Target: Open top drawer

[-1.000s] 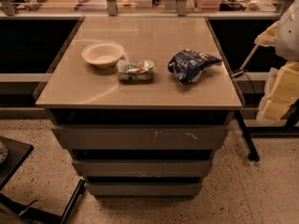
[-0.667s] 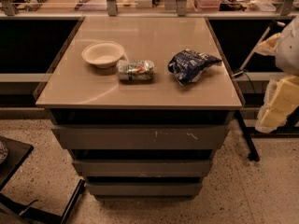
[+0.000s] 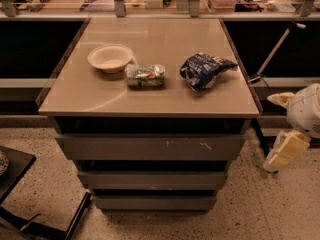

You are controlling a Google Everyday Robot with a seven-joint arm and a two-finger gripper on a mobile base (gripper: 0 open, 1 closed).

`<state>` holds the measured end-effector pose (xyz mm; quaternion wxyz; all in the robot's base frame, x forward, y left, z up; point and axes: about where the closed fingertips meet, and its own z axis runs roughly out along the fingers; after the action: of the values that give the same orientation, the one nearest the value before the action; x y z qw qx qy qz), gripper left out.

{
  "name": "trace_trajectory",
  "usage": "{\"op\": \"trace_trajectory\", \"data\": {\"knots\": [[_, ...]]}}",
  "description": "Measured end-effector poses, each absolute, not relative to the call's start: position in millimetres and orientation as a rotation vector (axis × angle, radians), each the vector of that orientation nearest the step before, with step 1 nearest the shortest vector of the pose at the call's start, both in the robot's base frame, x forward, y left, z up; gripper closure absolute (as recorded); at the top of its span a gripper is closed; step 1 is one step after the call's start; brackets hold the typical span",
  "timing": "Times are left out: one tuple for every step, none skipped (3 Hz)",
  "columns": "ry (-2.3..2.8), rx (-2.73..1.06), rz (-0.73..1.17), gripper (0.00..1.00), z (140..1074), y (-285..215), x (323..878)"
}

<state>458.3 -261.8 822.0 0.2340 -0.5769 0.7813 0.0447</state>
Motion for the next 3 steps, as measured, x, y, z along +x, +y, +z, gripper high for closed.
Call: {"op": "trace_trajectory", "data": {"knots": [[2.129, -1.552, 0.138, 0.0, 779.8, -262.3, 472.2], [2.119, -1.594, 0.073, 0.0, 762.2, -248.7, 449.5], [2.125, -1.603, -0.133, 0.0, 779.9, -231.4, 407.8]]}}
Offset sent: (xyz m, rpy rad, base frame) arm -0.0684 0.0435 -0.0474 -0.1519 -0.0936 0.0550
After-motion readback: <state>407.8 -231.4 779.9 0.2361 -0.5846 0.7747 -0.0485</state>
